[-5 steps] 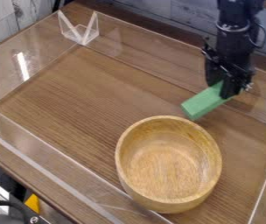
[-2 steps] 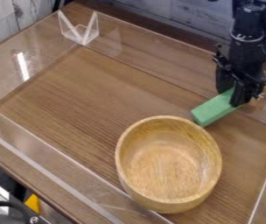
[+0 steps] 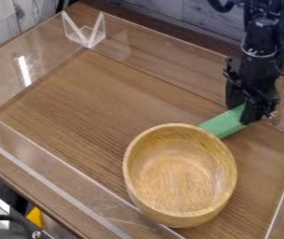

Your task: Remove the green block from inside the brown bowl and put it on the table

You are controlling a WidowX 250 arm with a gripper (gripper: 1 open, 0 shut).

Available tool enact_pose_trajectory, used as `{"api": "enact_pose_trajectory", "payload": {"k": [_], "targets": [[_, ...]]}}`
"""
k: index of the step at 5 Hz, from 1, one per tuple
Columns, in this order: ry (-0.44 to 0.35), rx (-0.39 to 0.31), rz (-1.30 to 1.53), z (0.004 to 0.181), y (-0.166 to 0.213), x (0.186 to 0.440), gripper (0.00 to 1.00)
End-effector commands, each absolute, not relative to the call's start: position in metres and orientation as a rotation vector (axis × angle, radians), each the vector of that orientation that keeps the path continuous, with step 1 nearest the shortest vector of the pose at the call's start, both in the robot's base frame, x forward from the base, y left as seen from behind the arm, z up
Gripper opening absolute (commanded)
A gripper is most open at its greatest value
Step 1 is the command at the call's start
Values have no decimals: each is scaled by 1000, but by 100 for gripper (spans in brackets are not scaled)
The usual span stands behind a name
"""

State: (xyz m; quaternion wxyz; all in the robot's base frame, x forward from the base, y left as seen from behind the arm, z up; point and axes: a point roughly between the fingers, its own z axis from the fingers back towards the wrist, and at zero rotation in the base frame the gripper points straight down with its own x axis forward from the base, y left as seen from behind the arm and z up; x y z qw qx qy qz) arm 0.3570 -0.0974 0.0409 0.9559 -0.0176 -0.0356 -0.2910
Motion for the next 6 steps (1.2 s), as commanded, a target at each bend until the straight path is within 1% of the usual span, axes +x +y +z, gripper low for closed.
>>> {"api": "enact_pose_trajectory", "payload": {"k": [1,2,5,6], "targets": [[-157,-27,-595,71,-107,372,0],[-165,-22,-584,75,-113,376,0],[-179,-9,-531,76,-134,376,0],[-185,-4,-514,76,-130,375,0]]}}
